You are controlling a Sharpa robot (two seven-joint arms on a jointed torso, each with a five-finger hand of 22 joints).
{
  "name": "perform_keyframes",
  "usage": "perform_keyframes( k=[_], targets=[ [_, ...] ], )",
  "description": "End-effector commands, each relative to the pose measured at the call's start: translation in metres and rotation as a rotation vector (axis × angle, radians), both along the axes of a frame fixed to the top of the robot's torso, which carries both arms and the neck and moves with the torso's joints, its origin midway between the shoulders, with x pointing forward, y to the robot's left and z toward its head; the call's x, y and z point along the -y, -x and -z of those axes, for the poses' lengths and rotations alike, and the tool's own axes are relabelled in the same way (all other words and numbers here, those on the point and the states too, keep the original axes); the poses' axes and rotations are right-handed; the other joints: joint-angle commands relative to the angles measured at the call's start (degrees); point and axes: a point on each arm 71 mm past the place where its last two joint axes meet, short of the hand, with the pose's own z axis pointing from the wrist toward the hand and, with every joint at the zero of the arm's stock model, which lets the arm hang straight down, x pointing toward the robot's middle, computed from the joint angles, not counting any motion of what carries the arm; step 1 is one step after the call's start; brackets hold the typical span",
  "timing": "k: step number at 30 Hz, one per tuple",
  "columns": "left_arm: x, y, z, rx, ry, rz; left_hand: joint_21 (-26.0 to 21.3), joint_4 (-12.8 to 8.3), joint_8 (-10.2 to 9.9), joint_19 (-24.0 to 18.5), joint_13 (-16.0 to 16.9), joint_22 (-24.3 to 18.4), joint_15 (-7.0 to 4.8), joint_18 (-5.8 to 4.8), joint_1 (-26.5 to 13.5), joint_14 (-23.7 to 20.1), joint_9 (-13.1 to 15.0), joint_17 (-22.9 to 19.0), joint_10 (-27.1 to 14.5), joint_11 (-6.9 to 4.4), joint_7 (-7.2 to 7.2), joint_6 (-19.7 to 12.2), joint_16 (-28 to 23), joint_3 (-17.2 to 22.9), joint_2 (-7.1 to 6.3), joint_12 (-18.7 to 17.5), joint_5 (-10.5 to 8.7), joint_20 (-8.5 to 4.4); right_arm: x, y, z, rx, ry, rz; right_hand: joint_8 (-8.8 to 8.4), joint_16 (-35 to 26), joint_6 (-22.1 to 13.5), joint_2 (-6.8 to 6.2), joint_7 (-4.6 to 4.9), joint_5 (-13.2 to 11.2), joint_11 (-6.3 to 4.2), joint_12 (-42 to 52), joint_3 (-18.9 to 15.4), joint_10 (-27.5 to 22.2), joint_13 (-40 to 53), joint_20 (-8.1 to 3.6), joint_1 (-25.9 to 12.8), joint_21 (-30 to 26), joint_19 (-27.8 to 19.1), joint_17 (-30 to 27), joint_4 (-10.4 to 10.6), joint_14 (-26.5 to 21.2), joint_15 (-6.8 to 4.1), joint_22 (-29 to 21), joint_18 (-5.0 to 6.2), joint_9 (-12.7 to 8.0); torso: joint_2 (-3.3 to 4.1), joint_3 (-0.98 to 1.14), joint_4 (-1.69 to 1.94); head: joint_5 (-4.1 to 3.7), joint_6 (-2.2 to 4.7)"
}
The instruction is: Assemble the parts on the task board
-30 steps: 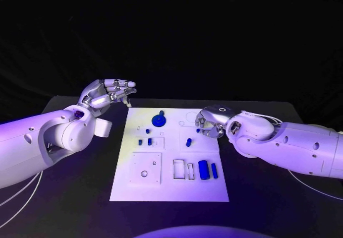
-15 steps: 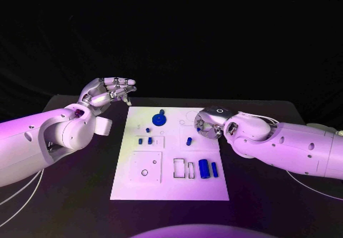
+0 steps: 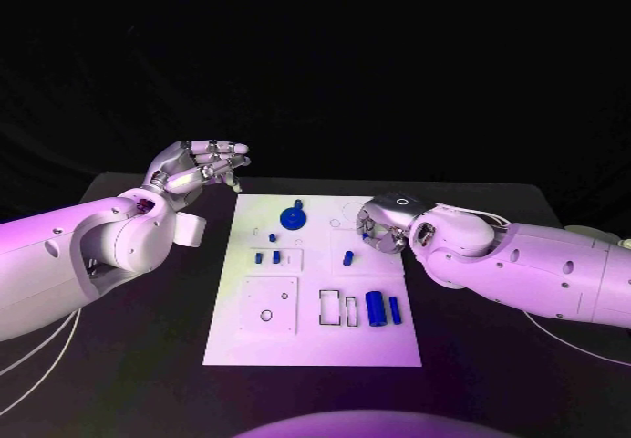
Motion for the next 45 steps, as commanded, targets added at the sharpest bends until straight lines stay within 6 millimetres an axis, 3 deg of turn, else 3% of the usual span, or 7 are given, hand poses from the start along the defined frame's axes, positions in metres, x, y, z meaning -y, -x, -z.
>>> perform_keyframes(
  k=[1, 6, 16, 28, 34, 40, 45],
  targets=[
    [0.001, 0.000, -0.001, -0.002, 0.009, 0.002, -0.4, 0.0, 0.2, 0.2, 0.1, -0.1, -0.16, 0.34, 0.3, -0.1, 0.0, -0.1, -0.6, 0.11, 0.26, -0.3, 0.3, -0.2, 0.60, 0.3, 0.21, -0.17, 0.000, 0.003, 0.009, -0.022, 0.048, 0.008, 0.66, 0.1, 1.0, 1.64, -0.13, -0.8, -0.30, 0.0, 0.7, 1.2, 0.0, -0.41, 0.6, 0.8, 0.9, 3.0, -1.2, 3.7, -0.56, 6.4, -0.78, 0.4, -0.05, -0.03, 0.01, 0.04, -0.09],
    [-0.001, 0.000, -0.001, -0.005, 0.006, -0.003, -0.4, -0.1, 0.1, 0.3, 0.2, -0.1, -0.14, 0.34, 0.4, -0.1, 0.0, -0.1, -0.8, 0.15, 0.32, -0.4, 0.3, -0.3, 0.59, 0.4, 0.22, -0.17, 0.000, 0.004, 0.007, 0.008, 0.028, 0.010, 1.04, -0.1, 1.1, 2.56, -0.28, -0.7, -0.50, -0.2, 2.6, 2.3, 0.1, -0.68, 0.6, 1.6, 1.3, 2.2, -2.8, 3.6, -0.79, 7.1, -0.96, 1.0, -0.04, -0.04, 0.02, 0.03, -0.04],
    [-0.004, -0.002, 0.000, -0.009, -0.002, -0.020, -0.3, -0.3, 0.0, 0.3, 0.4, 0.0, -0.03, 0.32, 0.5, -0.2, -0.1, -0.4, -1.6, 0.32, 0.51, -0.9, 0.3, -0.3, 0.53, 0.9, 0.27, -0.14, 0.003, 0.010, -0.005, 0.074, -0.063, 0.002, 1.36, -0.3, 1.2, 1.76, -0.23, -1.1, -0.49, -0.8, 3.4, 2.6, 0.1, -0.75, -1.0, 1.9, 1.4, 1.8, -4.1, 3.5, -0.78, 7.3, -1.02, 1.6, -0.12, 0.01, -0.14, 0.42, -0.04],
    [-0.006, -0.005, 0.001, -0.012, -0.003, -0.037, -0.4, -0.5, -0.3, 0.1, 0.6, 0.0, 0.29, 0.28, 0.4, -0.5, -0.3, -0.8, -3.5, 0.73, 0.86, -1.8, 0.4, -0.4, 0.40, 1.6, 0.31, 0.08, 0.002, 0.021, -0.021, 0.117, -0.158, -0.017, 1.54, -0.2, 1.3, 1.57, -0.26, -1.6, -0.57, -1.0, 3.3, 2.9, 0.1, -0.76, -1.5, 2.4, 1.5, 1.9, -4.5, 3.6, -0.81, 7.7, -1.14, 1.9, -0.12, 0.01, -0.05, 0.82, 0.41],
    [-0.005, -0.004, 0.001, -0.013, -0.002, -0.034, -0.4, -0.5, -0.3, 0.0, 0.6, 0.0, 0.38, 0.28, 0.4, -0.5, -0.3, -0.9, -4.1, 0.88, 0.97, -2.0, 0.5, -0.4, 0.41, 1.9, 0.31, 0.18, -0.010, 0.032, -0.027, 0.106, -0.195, -0.053, 1.58, -0.2, 1.3, 1.52, -0.27, -1.6, -0.58, -1.0, 3.3, 2.9, 0.1, -0.76, -1.7, 2.5, 1.6, 1.9, -4.6, 3.6, -0.82, 7.7, -1.15, 1.9, 0.00, 0.03, -0.17, 1.64, 0.54],
    [-0.001, -0.004, 0.001, -0.015, 0.001, -0.025, -0.4, -0.6, -0.3, 0.0, 0.7, 0.1, 0.46, 0.28, 0.4, -0.6, -0.3, -1.0, -4.6, 0.97, 1.05, -2.2, 0.6, -0.5, 0.39, 2.1, 0.31, 0.24, -0.032, 0.045, -0.030, 0.089, -0.232, -0.111, 1.64, -0.3, 1.3, 1.47, -0.28, -1.7, -0.58, -1.1, 3.2, 2.9, 0.1, -0.77, -1.9, 2.3, 1.5, 1.8, -4.6, 3.5, -0.82, 7.7, -1.12, 2.0, -0.11, -0.04, -0.01, 3.02, 0.43],
    [0.004, -0.004, 0.002, -0.019, 0.004, -0.012, -0.4, -0.6, -0.3, 0.0, 0.7, 0.1, 0.48, 0.28, 0.3, -0.6, -0.3, -1.0, -4.7, 1.00, 1.08, -2.3, 0.6, -0.5, 0.38, 2.2, 0.31, 0.26, -0.060, 0.059, -0.031, 0.060, -0.270, -0.181, 1.67, -0.4, 1.3, 1.44, -0.28, -1.8, -0.57, -1.2, 3.1, 2.9, 0.2, -0.77, -2.2, 2.3, 1.5, 1.6, -4.7, 3.5, -0.82, 7.7, -1.12, 2.1, -0.18, -0.12, 0.07, 4.60, 0.16]
  ],
)
